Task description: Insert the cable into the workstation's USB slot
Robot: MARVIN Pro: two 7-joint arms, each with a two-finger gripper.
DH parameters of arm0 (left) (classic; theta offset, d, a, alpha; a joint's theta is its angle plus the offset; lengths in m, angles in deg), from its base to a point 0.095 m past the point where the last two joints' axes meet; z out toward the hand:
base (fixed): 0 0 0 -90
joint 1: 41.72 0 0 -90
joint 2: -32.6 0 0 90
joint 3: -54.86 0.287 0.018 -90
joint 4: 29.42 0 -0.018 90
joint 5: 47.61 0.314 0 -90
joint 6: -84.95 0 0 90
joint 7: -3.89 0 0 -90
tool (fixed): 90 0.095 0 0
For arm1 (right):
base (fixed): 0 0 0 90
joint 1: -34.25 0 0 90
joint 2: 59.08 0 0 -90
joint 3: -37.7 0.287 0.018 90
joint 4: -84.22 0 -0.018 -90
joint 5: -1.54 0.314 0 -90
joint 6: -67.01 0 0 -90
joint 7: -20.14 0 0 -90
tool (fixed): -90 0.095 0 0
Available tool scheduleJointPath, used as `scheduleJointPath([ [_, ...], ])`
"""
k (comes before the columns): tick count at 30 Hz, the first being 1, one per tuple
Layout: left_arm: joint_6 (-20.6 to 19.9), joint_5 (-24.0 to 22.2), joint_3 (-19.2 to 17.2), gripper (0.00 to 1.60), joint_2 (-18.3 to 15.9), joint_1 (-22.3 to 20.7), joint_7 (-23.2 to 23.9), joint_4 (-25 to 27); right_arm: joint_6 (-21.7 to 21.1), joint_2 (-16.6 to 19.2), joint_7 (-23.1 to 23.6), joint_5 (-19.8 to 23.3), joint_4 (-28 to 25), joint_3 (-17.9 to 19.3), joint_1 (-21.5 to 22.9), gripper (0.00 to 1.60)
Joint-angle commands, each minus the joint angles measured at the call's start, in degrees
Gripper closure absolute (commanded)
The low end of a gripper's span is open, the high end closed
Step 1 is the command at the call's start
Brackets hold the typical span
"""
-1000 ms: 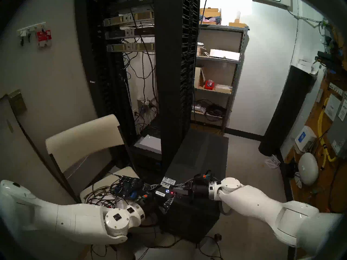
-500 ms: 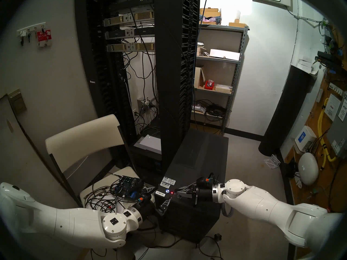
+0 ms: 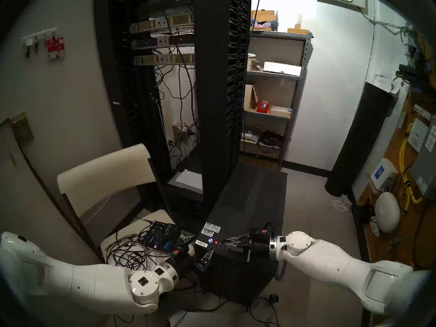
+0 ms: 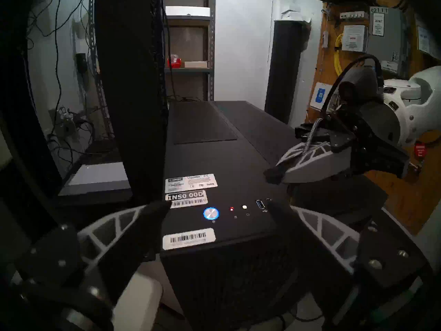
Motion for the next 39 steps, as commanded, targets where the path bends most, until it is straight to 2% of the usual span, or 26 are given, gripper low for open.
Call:
scheduleJointPath([
  [1,1.38,0.37,-0.58,0.08,0.47,-0.37,0.33,0.28,2.79,-1.14,-0.71,-1.85,-0.59,-0.16,0.75,1.6],
  [4,1.67,0.43,-0.56,0.08,0.52,-0.27,0.21,0.31,2.58,-0.91,-3.69,-5.58,-1.08,-1.3,1.05,1.6],
  [12,1.76,1.01,-0.45,0.08,0.39,-0.22,-0.33,0.47,4.75,-1.99,-5.4,-6.98,0.38,-0.86,0.65,1.6],
  [23,1.71,1.37,-0.47,0.08,0.16,-0.5,-0.49,0.64,4.69,-1.09,-7.7,-8.77,-0.36,-0.14,0.55,1.6],
  [39,1.73,2.3,-0.44,0.08,0.06,-0.48,-1.14,0.54,6.73,-2.86,-5.56,-8.49,2.47,0.34,1.02,1.6],
])
